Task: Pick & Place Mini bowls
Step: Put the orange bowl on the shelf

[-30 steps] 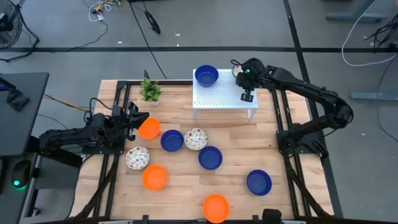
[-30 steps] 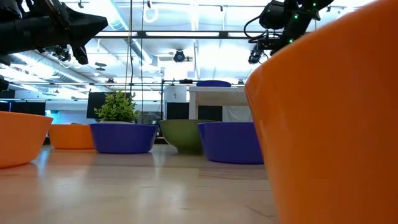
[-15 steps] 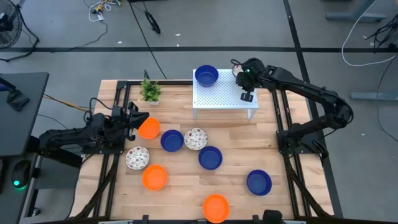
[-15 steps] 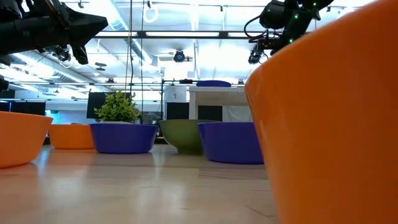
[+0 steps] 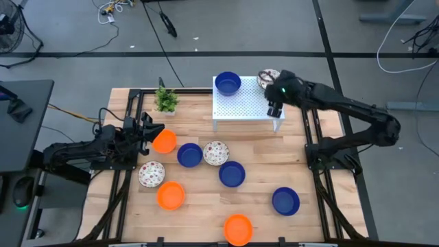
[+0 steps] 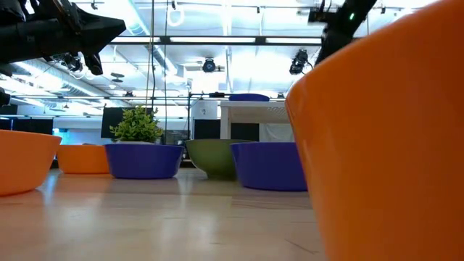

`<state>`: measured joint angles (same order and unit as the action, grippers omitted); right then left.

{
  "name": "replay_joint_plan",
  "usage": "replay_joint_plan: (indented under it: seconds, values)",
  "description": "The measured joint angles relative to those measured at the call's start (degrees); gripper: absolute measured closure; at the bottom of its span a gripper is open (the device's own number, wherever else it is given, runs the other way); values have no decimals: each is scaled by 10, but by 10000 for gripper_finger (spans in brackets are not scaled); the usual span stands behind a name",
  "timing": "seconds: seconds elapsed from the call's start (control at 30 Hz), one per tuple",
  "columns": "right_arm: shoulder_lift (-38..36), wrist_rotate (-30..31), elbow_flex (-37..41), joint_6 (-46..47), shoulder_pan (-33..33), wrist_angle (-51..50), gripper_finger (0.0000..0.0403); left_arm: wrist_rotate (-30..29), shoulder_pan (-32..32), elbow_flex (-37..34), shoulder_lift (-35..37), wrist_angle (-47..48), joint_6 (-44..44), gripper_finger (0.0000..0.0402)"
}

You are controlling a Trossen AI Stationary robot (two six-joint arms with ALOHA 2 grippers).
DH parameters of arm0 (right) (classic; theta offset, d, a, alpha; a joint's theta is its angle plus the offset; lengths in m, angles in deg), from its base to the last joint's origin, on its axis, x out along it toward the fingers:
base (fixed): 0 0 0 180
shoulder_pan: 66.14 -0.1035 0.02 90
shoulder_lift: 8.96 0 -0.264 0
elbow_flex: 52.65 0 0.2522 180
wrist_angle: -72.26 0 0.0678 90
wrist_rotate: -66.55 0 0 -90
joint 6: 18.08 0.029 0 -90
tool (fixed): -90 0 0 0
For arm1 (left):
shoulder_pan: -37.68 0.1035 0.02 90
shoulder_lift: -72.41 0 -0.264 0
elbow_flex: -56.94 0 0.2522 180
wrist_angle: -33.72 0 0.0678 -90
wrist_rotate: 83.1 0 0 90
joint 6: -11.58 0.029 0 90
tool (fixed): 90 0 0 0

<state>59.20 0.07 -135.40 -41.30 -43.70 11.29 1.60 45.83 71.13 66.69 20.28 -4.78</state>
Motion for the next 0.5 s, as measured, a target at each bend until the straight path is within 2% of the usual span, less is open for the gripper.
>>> replay_joint_plan:
  seconds: [0.1, 0.23, 0.3, 0.4, 0.5]
  values:
    - [-25, -11, 0, 56, -80, -16, 188, 0, 0, 0, 0, 0, 0, 362]
    - [-34, -63, 0, 149, -221, -18, 197, 2, 0, 0, 0, 0, 0, 362]
    - [-27, -70, 0, 194, -295, -9, 202, 9, 0, 0, 0, 0, 3, 362]
    - [-12, -59, 26, 241, -398, 52, 210, 11, 0, 0, 0, 0, 3, 362]
    - [3, -57, 86, 267, -480, 164, 219, 24, 0, 0, 0, 0, 3, 362]
